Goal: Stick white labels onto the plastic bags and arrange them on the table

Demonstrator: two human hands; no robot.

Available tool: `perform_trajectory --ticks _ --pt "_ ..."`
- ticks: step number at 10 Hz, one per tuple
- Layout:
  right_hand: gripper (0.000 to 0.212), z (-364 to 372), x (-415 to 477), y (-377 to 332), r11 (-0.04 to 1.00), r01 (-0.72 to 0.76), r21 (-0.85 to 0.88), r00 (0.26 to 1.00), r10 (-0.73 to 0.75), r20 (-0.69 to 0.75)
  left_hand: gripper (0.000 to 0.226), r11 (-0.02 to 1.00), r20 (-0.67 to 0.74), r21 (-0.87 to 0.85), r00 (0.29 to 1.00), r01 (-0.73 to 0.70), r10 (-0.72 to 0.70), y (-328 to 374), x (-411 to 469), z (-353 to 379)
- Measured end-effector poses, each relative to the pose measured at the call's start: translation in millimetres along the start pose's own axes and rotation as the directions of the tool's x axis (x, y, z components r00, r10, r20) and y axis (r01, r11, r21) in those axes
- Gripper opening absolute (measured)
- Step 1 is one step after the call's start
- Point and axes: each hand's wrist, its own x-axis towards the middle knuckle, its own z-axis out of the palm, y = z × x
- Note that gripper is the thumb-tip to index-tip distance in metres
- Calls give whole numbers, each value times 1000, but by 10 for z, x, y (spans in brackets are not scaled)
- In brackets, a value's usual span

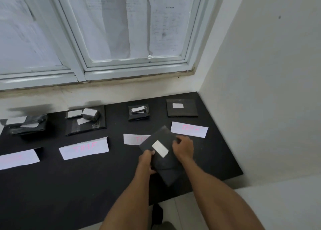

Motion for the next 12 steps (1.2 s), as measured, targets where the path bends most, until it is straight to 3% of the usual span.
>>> perform_trajectory --ticks 1,2,3,4,5,7,9,10,12 --pt "30 -447 583 -232 991 92 -101 995 -96 -27 32 995 162 -89 984 -53 67 350 38 361" --pt "34 -710 1097 -382 956 131 -262 985 -156 -79 35 975 176 -196 974 -108 144 699 208 737" --pt "49 -761 1550 -369 971 -26 -237 979 -23 -202 38 950 152 -284 971 -134 182 992 492 1154" --pt "44 -701 1962 -227 979 -199 43 977 201 -73 41 940 121 -320 979 -118 164 1186 790 1539" --pt "32 -603 2400 -49 936 -283 207 959 281 40 43 944 105 -315 985 -99 139 1305 1169 1884" --pt "38 -330 3134 324 874 -385 296 923 366 119 34 974 76 -224 997 35 -18 1410 1742 2238" --pt "40 -148 3439 524 899 -355 255 935 342 96 38 987 4 -154 999 43 -43 1454 2000 2348" --pt "39 -144 3429 515 917 -334 218 942 315 116 34 997 -15 -11 997 79 -79 1486 2027 2291" --pt "50 -239 3138 207 924 -309 224 950 287 125 20 980 -23 190 998 -56 62 1586 1727 2026"
